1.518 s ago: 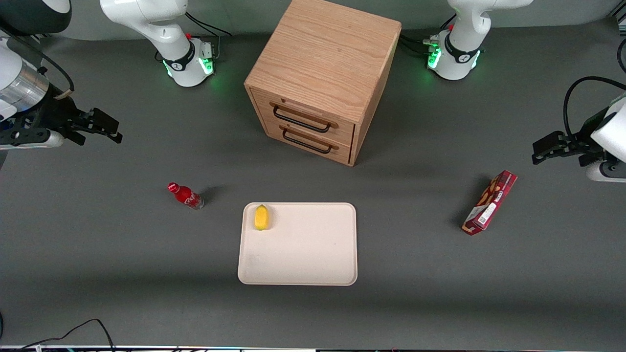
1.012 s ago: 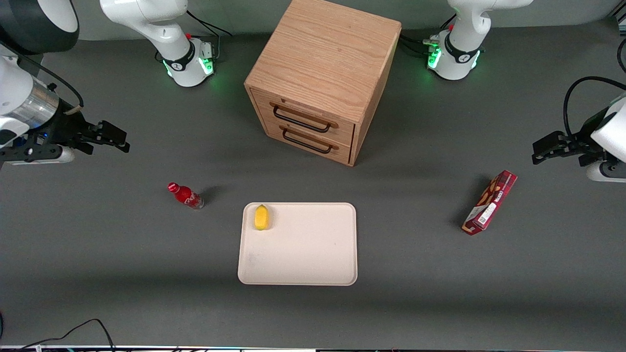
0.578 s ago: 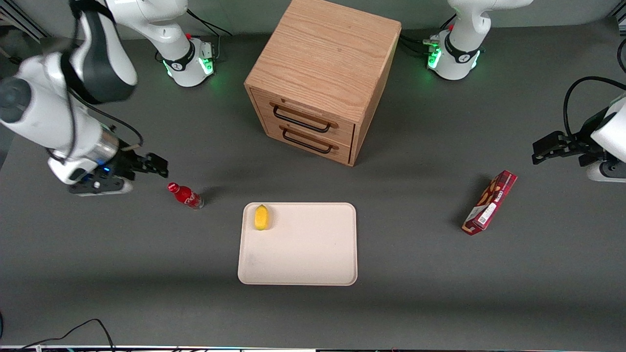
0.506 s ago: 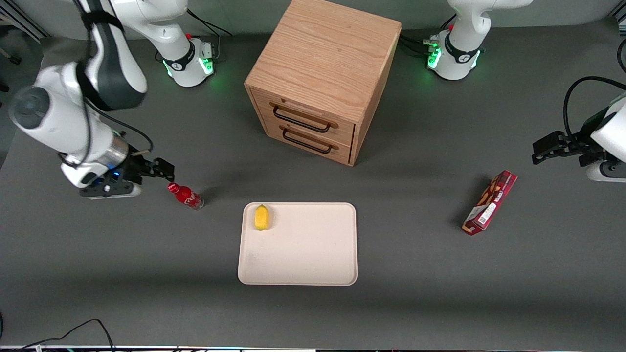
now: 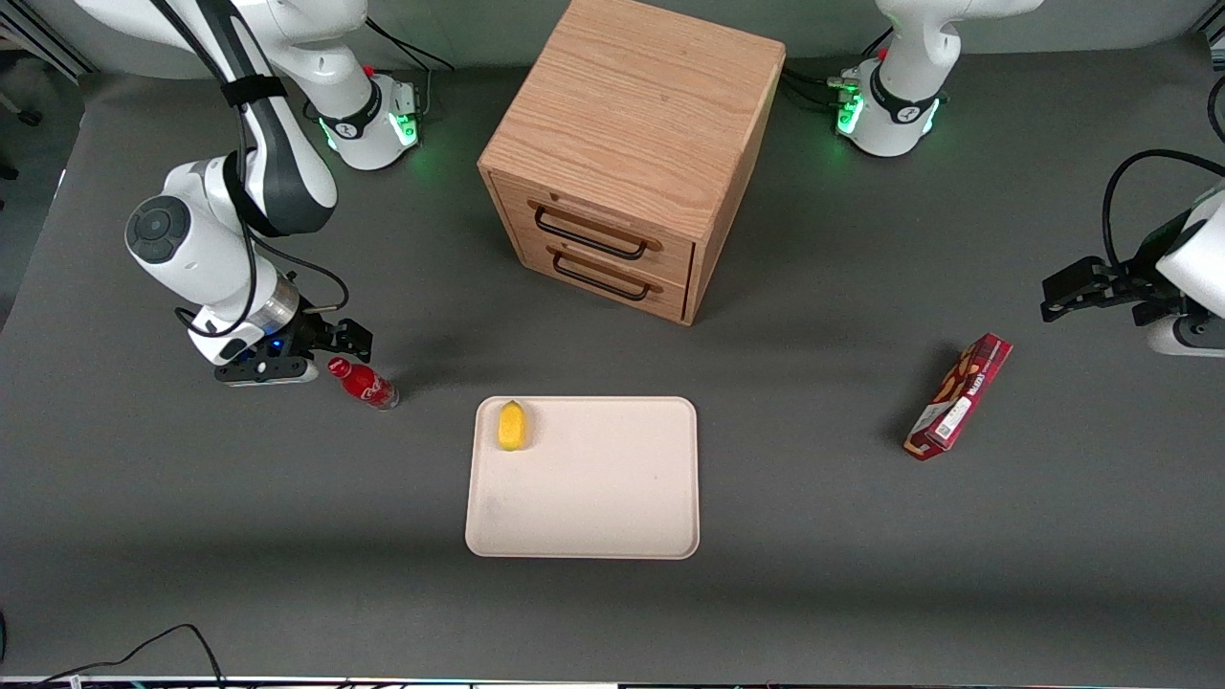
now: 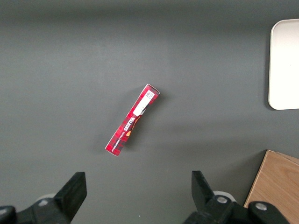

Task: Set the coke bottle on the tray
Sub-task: 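Reach the right gripper down to the red Coca-Cola bottle and grasp it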

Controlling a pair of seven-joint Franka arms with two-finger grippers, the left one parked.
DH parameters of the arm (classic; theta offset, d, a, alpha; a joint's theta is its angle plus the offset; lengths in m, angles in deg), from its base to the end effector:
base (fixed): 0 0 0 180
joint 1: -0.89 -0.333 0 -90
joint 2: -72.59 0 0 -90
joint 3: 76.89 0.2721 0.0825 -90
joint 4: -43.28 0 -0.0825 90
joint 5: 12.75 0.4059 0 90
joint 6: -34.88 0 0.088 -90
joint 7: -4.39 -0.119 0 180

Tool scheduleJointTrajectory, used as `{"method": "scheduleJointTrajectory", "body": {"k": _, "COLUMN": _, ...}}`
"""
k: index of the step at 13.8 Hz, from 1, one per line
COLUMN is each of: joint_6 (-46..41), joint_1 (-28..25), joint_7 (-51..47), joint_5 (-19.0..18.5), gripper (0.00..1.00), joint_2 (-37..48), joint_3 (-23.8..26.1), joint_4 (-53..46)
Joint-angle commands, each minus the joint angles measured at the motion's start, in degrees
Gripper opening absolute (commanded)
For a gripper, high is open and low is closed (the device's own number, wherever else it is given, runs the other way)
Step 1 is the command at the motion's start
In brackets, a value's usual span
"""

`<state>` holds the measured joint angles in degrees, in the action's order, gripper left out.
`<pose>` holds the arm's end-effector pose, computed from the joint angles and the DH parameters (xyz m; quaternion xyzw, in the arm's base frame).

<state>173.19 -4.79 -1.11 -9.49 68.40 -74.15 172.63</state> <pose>0.5448 0.0816 0.2673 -0.9989 -0.0049 -0.0387 0.0264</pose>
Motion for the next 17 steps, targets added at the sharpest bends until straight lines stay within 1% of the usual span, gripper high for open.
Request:
{"method": "scheduleJointTrajectory", "body": {"k": 1, "joint_6": 2.93, "joint_1": 0.23, "joint_7": -0.82, "joint_5": -1.06, "gripper": 0.9, "joint_2": -0.64, "joint_3": 0.16, "joint_4": 1.0}}
{"method": "scheduleJointTrajectory", "body": {"k": 2, "joint_6": 3.72, "joint_1": 0.23, "joint_7": -0.82, "joint_5": -1.06, "gripper": 0.86, "joint_2": -1.08, "joint_3": 0.07, "joint_4": 1.08}}
{"method": "scheduleJointTrajectory", "body": {"k": 3, "joint_6": 4.16, "joint_1": 0.23, "joint_7": -0.82, "joint_5": -1.06, "gripper": 0.79, "joint_2": -1.34, "joint_3": 0.16, "joint_4": 1.17}}
{"method": "scheduleJointTrajectory", "body": {"k": 4, "joint_6": 4.25, "joint_1": 0.23, "joint_7": -0.73, "joint_5": -1.06, "gripper": 0.67, "joint_2": -1.52, "joint_3": 0.16, "joint_4": 1.17}}
{"method": "scheduleJointTrajectory", "body": {"k": 6, "joint_6": 4.17, "joint_1": 0.23, "joint_7": -0.73, "joint_5": -1.15, "gripper": 0.26, "joint_2": -1.35, "joint_3": 0.07, "joint_4": 1.43}}
{"method": "scheduleJointTrajectory", "body": {"k": 7, "joint_6": 4.17, "joint_1": 0.23, "joint_7": -0.64, "joint_5": -1.06, "gripper": 0.03, "joint_2": -1.17, "joint_3": 0.16, "joint_4": 1.43}}
{"method": "scheduleJointTrajectory", "body": {"k": 8, "joint_6": 4.08, "joint_1": 0.23, "joint_7": -0.56, "joint_5": -1.15, "gripper": 0.0, "joint_2": -0.91, "joint_3": 0.16, "joint_4": 1.43}}
{"method": "scheduleJointTrajectory", "body": {"k": 10, "joint_6": 3.47, "joint_1": 0.23, "joint_7": -0.47, "joint_5": -2.29, "gripper": 0.0, "joint_2": -0.56, "joint_3": 0.16, "joint_4": 1.35}}
{"method": "scheduleJointTrajectory", "body": {"k": 12, "joint_6": -0.47, "joint_1": 0.49, "joint_7": -0.56, "joint_5": -2.64, "gripper": 0.0, "joint_2": 2.06, "joint_3": 0.07, "joint_4": 0.73}}
{"method": "scheduleJointTrajectory", "body": {"k": 14, "joint_6": -9.93, "joint_1": 0.67, "joint_7": -0.38, "joint_5": -2.65, "gripper": 0.0, "joint_2": 5.67, "joint_3": 0.07, "joint_4": -3.55}}
{"method": "scheduleJointTrajectory", "body": {"k": 15, "joint_6": -15.9, "joint_1": 0.67, "joint_7": -0.38, "joint_5": -2.65, "gripper": 0.0, "joint_2": 6.21, "joint_3": 0.07, "joint_4": -8.01}}
{"method": "scheduleJointTrajectory", "body": {"k": 17, "joint_6": -29.51, "joint_1": 0.67, "joint_7": -0.55, "joint_5": -2.65, "gripper": 0.0, "joint_2": 5.08, "joint_3": 0.07, "joint_4": -20.12}}
